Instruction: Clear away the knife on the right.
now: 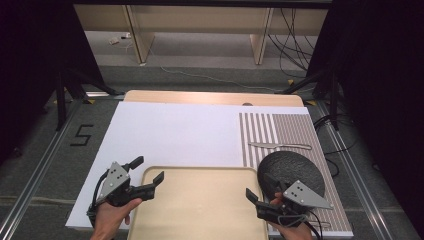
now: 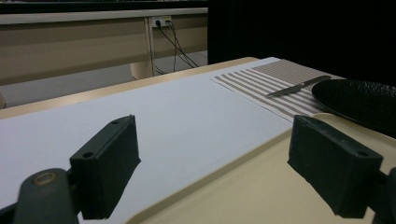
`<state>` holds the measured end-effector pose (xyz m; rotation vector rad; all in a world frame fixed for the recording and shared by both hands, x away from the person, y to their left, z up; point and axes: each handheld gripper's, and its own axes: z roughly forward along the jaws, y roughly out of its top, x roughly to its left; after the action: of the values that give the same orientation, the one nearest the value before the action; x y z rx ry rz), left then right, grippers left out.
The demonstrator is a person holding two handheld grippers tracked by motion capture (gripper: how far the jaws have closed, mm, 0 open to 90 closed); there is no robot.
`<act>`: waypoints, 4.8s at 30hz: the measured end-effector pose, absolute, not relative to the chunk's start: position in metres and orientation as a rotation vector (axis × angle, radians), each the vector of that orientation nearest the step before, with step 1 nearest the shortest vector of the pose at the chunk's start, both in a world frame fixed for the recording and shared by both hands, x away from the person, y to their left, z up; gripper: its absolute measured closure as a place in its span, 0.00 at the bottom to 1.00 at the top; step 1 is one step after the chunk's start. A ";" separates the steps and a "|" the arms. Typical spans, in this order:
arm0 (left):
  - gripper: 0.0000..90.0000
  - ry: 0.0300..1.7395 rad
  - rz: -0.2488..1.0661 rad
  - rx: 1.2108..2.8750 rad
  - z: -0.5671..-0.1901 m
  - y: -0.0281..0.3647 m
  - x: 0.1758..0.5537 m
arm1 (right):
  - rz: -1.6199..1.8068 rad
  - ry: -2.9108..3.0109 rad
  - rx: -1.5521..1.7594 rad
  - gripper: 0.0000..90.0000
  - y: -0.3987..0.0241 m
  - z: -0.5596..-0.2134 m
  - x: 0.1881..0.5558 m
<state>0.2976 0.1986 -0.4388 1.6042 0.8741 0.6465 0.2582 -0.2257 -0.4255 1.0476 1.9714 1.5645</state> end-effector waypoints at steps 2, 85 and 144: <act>0.18 0.869 0.644 1.598 -0.439 0.198 0.298 | 1.564 1.971 1.047 0.26 -0.226 -0.426 0.258; 0.18 0.902 0.668 1.598 -0.443 0.201 0.300 | 0.540 2.535 1.240 0.29 -0.321 -0.406 0.497; 0.18 0.897 0.674 1.606 -0.443 0.201 0.299 | 0.057 2.679 1.183 0.49 -0.312 -0.450 0.535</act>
<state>0.2987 0.2006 -0.4435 1.6063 0.8975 0.6737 0.5347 -0.3117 -0.4502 1.1832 2.6788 0.0566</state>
